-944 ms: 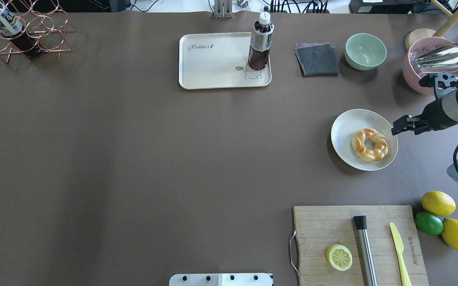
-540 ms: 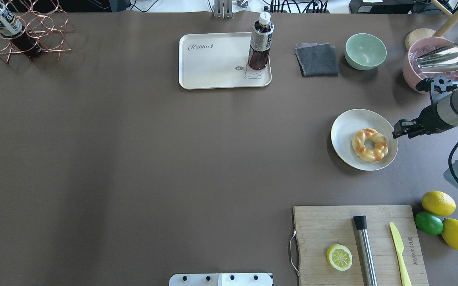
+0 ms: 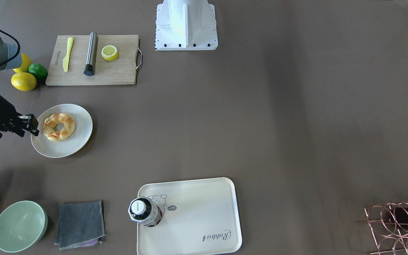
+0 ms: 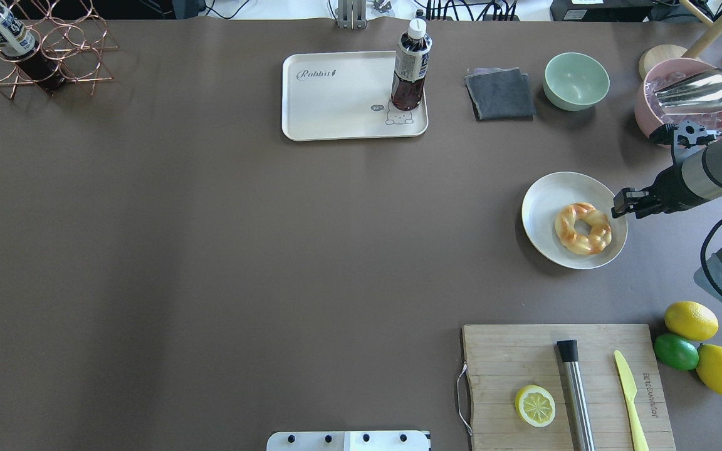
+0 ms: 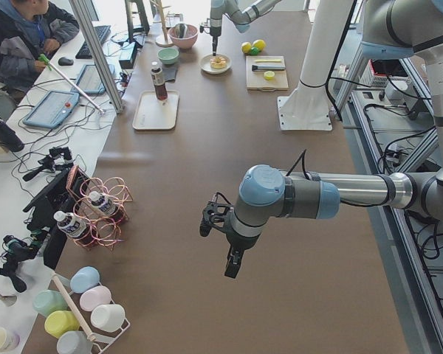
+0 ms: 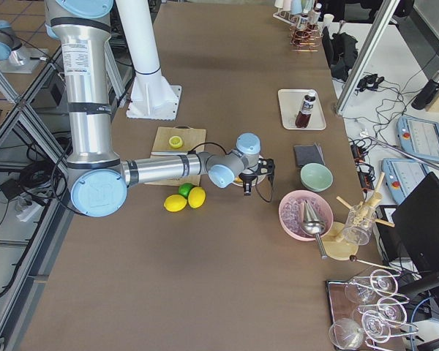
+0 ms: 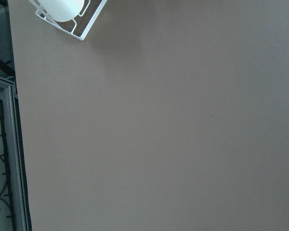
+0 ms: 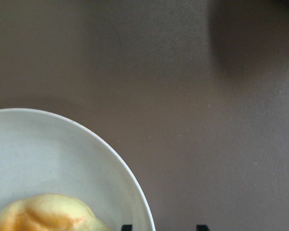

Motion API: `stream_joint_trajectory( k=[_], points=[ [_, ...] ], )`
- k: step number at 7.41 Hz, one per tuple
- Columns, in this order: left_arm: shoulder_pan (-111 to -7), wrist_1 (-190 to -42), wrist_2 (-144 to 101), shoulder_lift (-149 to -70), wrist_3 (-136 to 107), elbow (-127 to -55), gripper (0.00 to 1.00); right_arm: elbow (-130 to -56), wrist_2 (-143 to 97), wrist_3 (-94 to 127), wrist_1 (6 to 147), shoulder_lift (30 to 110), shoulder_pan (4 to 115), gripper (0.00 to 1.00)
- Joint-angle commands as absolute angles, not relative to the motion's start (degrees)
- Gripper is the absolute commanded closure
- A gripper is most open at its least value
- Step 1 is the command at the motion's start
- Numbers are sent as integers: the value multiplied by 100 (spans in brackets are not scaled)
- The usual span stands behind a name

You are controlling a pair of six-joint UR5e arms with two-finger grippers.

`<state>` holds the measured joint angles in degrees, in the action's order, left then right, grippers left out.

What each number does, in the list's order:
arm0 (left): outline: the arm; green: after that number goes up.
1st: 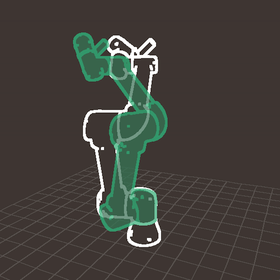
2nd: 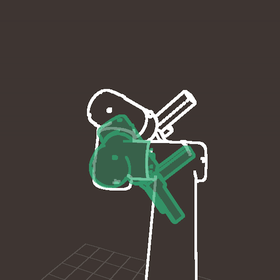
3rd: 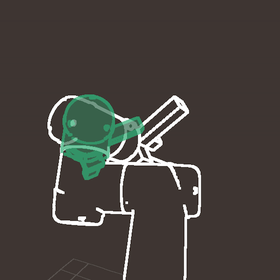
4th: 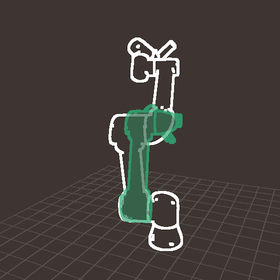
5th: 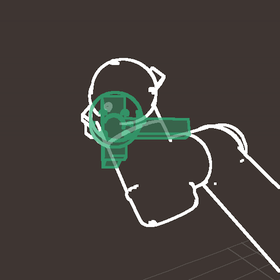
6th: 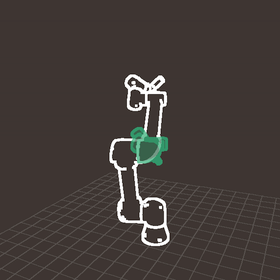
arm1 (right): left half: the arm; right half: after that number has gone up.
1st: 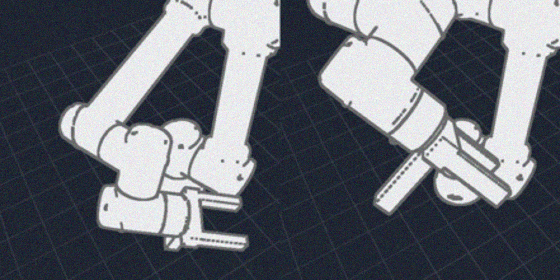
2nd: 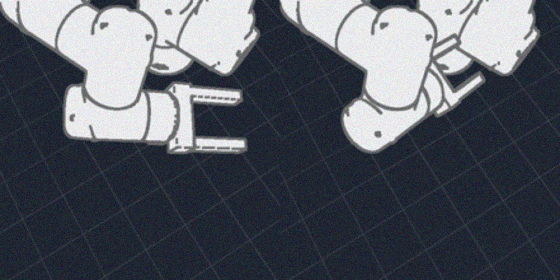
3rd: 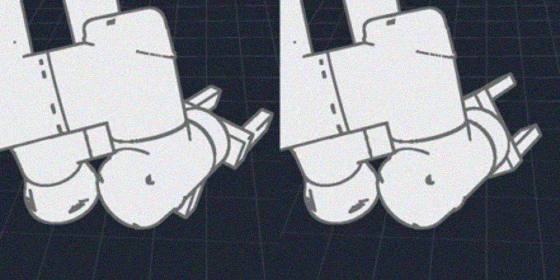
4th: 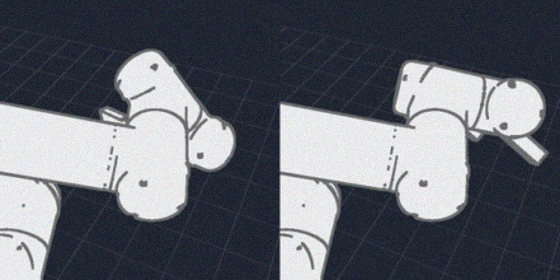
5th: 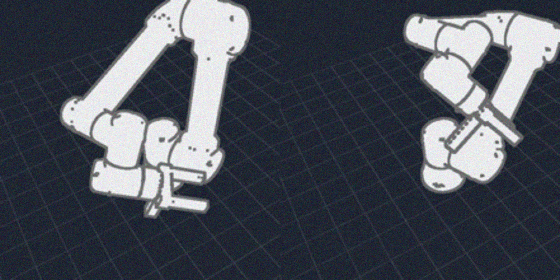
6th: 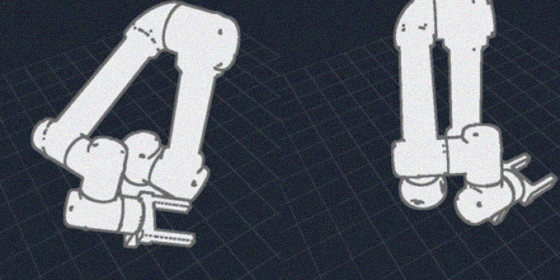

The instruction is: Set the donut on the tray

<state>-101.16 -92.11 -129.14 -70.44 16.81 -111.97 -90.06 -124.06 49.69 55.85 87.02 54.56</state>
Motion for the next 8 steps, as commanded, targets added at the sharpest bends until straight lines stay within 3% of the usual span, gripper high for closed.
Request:
stream_joint_trajectory(
  k=[1,2,3,4,6,8],
  points=[
    [-10116,-9211,-12911,-7049,1687,-11206,3,-8921,-12410,5010,5546,8692,5440,62],
    [-10116,-9211,-12911,-7049,1688,-11197,3,-8921,-12410,5027,5546,8684,5432,68],
    [-10116,-9211,-12911,-7040,1696,-11197,3,-8973,-12419,5071,5546,8684,5432,93],
    [-10116,-9211,-12911,-7040,1714,-11197,3,-9000,-12419,5132,5546,8684,5432,100],
    [-10116,-9211,-12920,-7040,1705,-11197,3,-9052,-12550,5176,5546,8544,5432,100],
    [-10116,-9228,-12955,-7049,1670,-11232,3,-9577,-12989,5875,5546,8150,5519,100]
  ],
)
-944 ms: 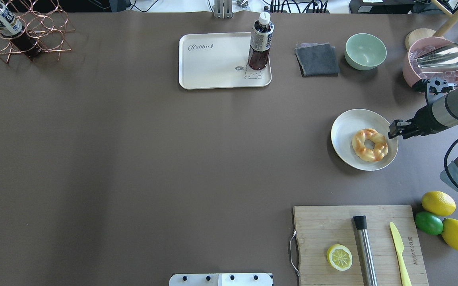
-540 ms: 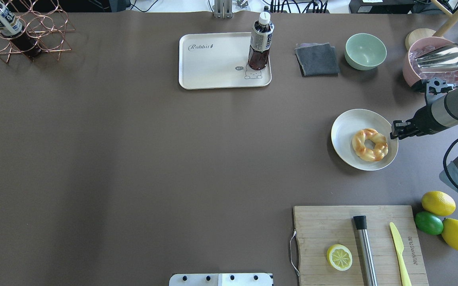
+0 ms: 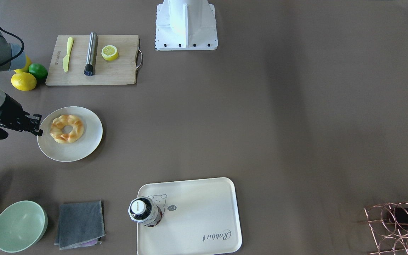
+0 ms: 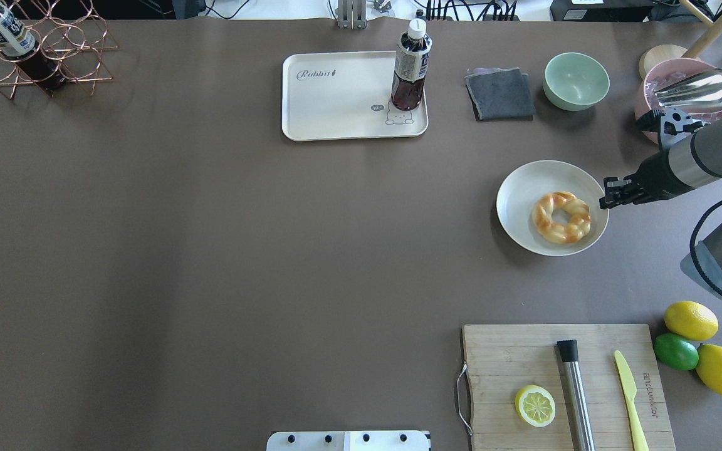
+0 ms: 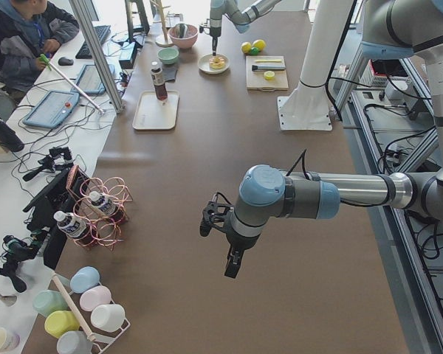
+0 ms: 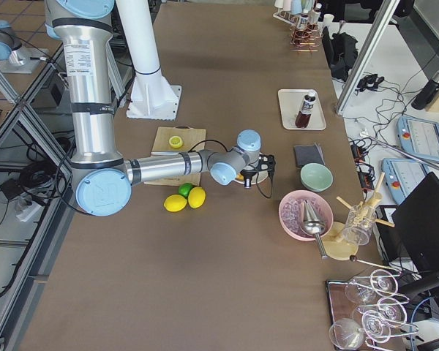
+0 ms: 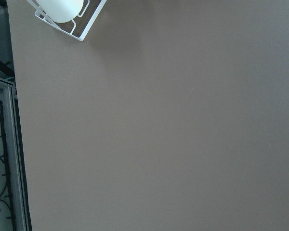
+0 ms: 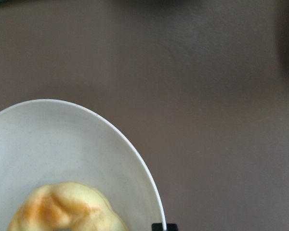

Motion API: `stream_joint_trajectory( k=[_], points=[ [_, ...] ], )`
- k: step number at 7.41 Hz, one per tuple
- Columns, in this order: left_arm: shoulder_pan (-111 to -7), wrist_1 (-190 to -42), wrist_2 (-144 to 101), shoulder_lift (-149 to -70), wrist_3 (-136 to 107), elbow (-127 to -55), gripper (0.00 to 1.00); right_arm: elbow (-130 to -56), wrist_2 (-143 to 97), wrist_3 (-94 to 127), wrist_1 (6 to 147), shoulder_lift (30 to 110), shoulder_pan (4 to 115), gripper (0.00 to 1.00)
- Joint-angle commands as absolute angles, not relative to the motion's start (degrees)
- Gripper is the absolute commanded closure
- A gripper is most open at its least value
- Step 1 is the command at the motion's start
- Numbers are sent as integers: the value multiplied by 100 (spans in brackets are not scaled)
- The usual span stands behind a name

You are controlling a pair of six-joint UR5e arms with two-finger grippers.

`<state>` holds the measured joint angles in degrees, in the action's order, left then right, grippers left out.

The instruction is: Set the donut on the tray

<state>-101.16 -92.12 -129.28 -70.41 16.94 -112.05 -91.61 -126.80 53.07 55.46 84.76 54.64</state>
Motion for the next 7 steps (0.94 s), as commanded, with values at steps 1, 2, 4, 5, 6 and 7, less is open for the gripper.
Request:
stream_joint_trajectory(
  k=[1,2,4,5,6,7],
  points=[
    [-10116,-9220,-13329,-7118,1383,-11232,3,-9780,-13042,6176,5581,7791,5502,100],
    [-10099,-9324,-13620,-7197,936,-11267,3,-9843,-13139,6501,5598,7430,5415,100],
    [-9303,-9816,-13850,-7277,-228,-11565,3,-10010,-12791,7038,5660,6937,4820,100],
    [-8655,-10192,-14191,-7399,-1220,-11758,3,-10263,-12518,7179,6339,6604,4521,100],
    [-7874,-10639,-14255,-7670,-2301,-11812,3,-10535,-12342,7181,7277,6209,4335,100],
    [-7257,-10957,-14256,-8090,-3469,-11830,3,-10642,-12053,7181,7765,5996,4142,100]
  ],
)
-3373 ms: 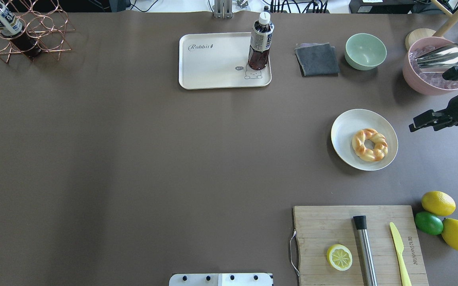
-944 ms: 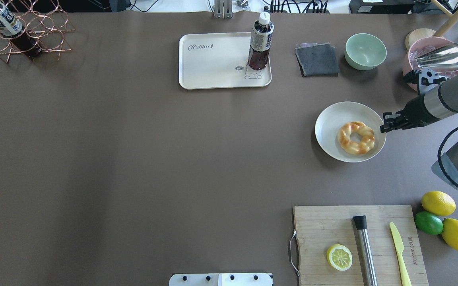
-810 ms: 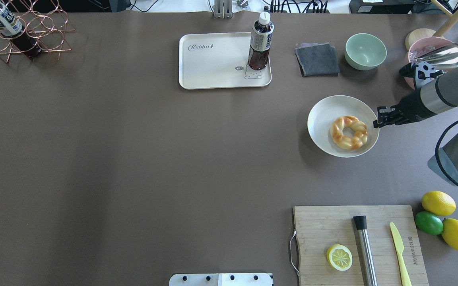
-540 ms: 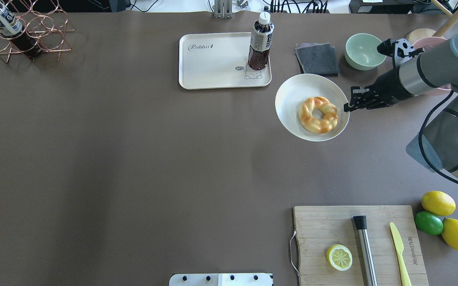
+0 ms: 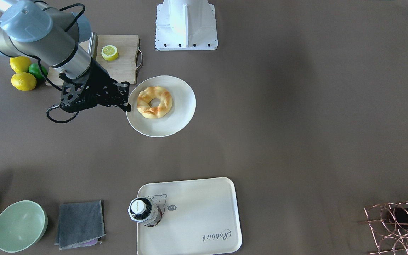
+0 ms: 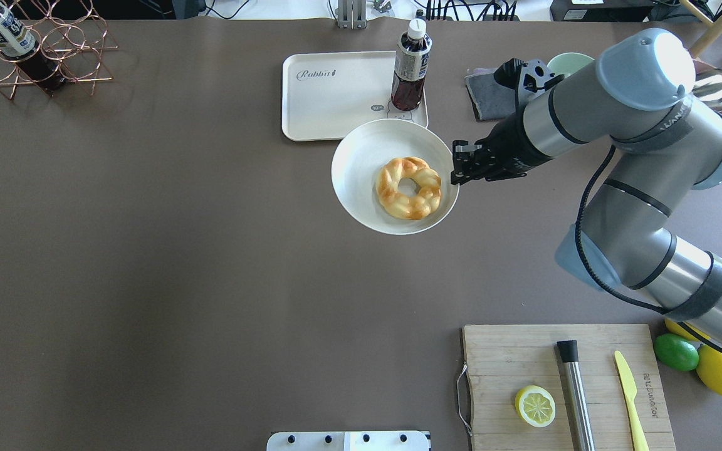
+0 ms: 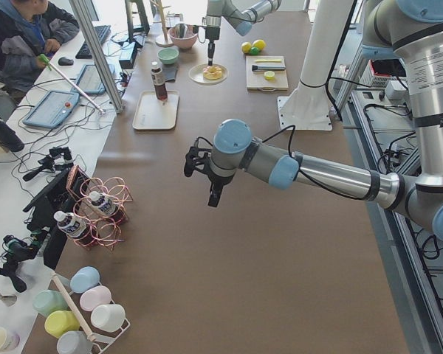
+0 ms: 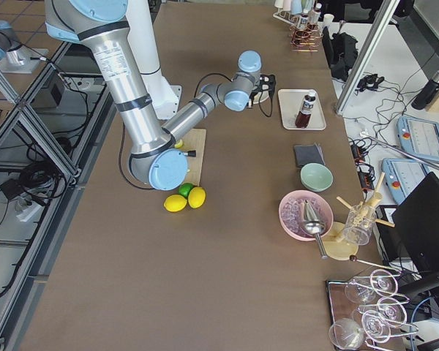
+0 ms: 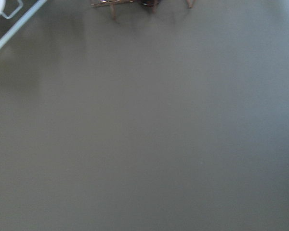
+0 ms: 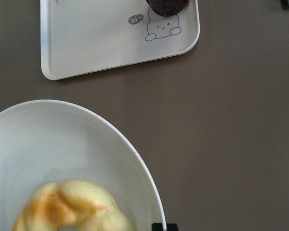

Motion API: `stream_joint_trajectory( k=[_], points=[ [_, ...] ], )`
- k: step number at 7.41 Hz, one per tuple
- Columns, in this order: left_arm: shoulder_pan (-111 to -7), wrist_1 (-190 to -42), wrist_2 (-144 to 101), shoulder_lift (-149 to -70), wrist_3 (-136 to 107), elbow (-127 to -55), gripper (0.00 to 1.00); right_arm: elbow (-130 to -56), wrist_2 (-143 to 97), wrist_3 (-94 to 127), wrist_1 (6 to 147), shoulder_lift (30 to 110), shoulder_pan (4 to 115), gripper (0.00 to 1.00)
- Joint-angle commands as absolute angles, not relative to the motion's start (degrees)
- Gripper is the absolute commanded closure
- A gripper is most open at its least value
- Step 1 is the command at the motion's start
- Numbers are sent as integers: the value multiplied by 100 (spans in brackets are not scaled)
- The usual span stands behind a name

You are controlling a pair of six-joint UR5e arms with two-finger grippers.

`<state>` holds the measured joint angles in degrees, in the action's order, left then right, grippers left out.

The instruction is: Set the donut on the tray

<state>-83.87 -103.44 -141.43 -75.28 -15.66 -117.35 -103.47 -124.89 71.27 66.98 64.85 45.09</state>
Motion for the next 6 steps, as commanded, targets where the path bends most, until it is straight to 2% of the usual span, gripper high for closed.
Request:
stream_joint_trajectory(
  k=[1,3,6],
  points=[
    [-6511,-11003,-14291,-8895,-5055,-11795,3,-10644,-11867,7189,7813,5968,3992,100],
    [-5331,-10995,-14186,-10557,-7365,-11585,4,-10888,-11812,7294,7840,6046,3885,100],
    [-4346,-10995,-13241,-11433,-8470,-11426,6,-11477,-11795,7295,8874,6021,3797,100]
  ],
)
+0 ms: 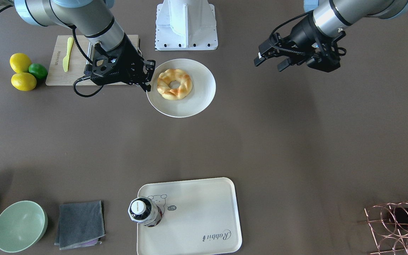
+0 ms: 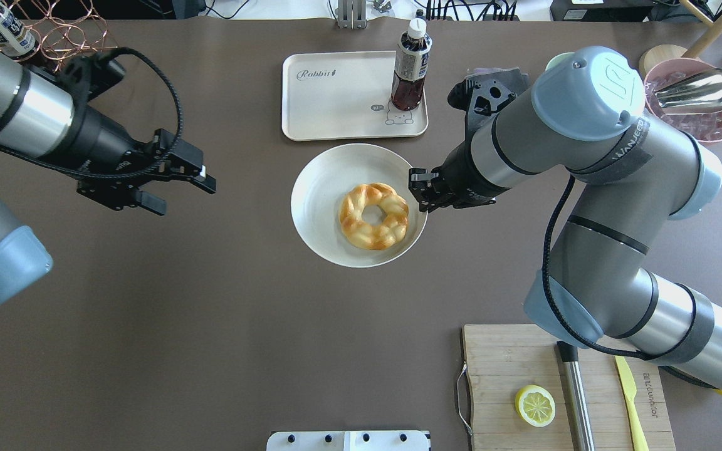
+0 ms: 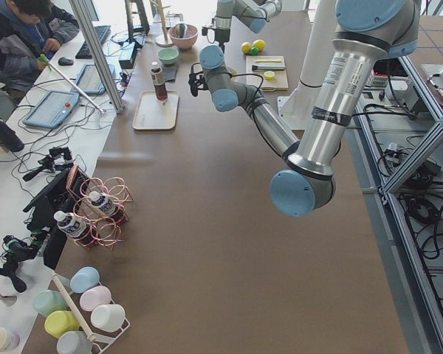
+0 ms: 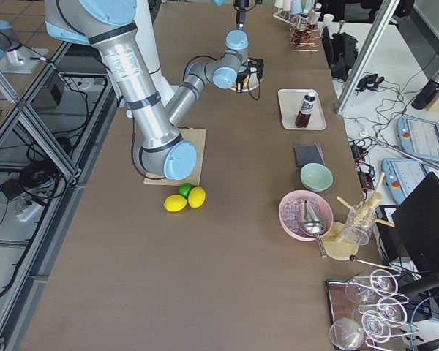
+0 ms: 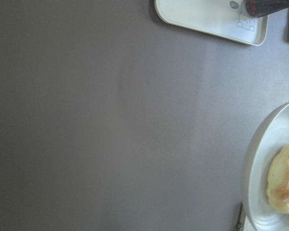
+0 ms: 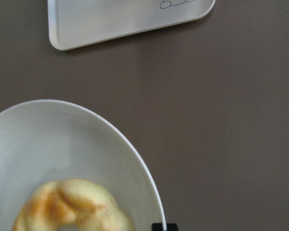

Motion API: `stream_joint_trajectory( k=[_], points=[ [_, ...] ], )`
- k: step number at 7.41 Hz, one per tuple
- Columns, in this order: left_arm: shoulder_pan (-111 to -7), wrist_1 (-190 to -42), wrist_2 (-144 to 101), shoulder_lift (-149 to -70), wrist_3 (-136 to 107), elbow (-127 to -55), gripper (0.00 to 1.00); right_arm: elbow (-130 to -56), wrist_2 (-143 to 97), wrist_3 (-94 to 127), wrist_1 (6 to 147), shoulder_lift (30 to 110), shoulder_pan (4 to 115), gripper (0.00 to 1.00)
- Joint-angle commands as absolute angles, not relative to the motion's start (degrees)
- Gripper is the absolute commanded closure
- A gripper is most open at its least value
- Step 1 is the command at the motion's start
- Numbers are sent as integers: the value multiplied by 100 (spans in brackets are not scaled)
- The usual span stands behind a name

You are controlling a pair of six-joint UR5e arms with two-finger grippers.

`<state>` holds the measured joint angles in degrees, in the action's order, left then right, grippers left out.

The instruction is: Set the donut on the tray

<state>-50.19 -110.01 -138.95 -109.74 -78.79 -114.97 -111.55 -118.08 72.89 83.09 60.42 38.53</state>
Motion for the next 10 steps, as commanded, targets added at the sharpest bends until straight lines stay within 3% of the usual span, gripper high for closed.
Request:
stream_joint_trajectory(
  k=[1,3,6,10],
  points=[
    [-4098,-10995,-12897,-11661,-8690,-11321,9,-11505,-11778,7295,8894,6029,3753,100],
    [-3833,-10995,-12544,-11751,-8754,-11215,12,-11540,-11550,7304,8903,6021,3587,100],
    [-3525,-11004,-12200,-11795,-8780,-11215,25,-11672,-11531,7418,8903,6029,3525,100],
    [-3524,-11004,-12199,-11769,-8780,-11241,78,-11725,-11566,7453,8895,6012,3533,100]
  ],
)
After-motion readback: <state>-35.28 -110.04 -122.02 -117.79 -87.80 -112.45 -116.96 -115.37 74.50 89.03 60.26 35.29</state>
